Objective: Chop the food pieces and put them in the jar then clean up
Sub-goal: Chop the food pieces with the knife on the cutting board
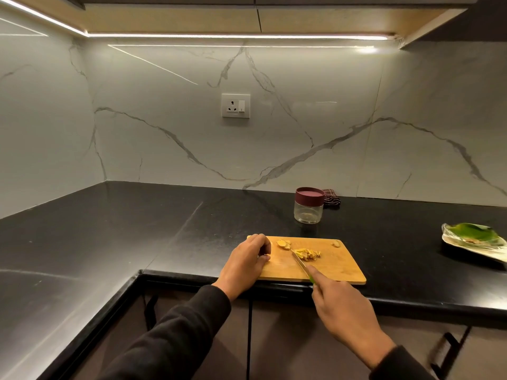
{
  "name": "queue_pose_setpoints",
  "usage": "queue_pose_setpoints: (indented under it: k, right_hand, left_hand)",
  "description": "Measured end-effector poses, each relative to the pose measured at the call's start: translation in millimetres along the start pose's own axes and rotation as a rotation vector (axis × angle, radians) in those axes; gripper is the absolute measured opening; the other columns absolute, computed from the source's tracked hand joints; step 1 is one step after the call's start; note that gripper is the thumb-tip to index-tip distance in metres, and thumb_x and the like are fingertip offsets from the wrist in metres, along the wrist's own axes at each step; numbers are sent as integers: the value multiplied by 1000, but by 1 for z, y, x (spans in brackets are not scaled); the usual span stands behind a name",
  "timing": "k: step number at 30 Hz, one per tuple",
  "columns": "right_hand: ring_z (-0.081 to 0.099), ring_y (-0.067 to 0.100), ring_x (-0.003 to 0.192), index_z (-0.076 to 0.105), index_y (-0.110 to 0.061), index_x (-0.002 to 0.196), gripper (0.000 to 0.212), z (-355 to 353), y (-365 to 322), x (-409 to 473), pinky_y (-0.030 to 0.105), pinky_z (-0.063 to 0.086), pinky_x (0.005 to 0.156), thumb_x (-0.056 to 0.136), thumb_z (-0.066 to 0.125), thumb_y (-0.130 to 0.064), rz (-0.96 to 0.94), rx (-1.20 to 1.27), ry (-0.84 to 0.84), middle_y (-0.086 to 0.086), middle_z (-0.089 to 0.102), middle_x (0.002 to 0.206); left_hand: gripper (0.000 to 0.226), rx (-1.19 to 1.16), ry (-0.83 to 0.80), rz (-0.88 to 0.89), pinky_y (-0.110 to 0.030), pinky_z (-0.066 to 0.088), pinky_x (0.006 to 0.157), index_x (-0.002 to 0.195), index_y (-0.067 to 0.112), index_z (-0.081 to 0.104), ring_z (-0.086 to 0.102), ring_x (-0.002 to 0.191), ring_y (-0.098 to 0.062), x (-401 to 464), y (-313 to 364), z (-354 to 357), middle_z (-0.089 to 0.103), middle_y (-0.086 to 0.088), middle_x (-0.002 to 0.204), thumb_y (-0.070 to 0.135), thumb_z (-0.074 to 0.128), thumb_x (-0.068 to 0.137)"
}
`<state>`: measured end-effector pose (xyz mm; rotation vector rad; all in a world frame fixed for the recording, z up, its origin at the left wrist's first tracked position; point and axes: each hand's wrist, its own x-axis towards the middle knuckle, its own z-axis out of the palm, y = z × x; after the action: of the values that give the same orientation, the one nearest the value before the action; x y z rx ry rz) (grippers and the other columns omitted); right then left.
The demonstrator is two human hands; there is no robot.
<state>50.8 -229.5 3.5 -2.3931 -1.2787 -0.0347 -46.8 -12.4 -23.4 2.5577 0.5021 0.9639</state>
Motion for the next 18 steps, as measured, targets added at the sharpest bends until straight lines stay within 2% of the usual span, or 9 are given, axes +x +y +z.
queue_pose_setpoints:
  k: [7, 13, 18]
  right_hand:
    - [54, 4, 68, 8, -51, 156, 55, 5, -7, 6, 17, 34, 54, 108, 33, -41, -64, 4, -22, -11, 55, 79]
    - [56, 5, 71, 15, -48, 157, 53, -1, 12, 16, 20, 43, 57, 108, 33, -41, -5, -14, -2, -11, 58, 84]
    - [55, 5, 73, 13, -48, 157, 53, -4, 17, 18, 19, 42, 58, 108, 32, -41, 5, -36, -3, -11, 59, 91]
  left_hand:
    - [21, -7, 6, 10, -22, 53, 78, 94, 28, 55, 57, 88, -6, -1, -1, 1, 58, 13, 97, 10, 67, 93]
    - [19, -14, -2, 22, -21, 53, 79, 95, 26, 58, 58, 89, -6, -1, -3, 1, 58, 11, 98, 9, 66, 94]
    - [14, 10, 10, 27, -23, 55, 79, 96, 25, 62, 59, 87, -5, 0, -3, 1, 60, 12, 97, 13, 69, 92]
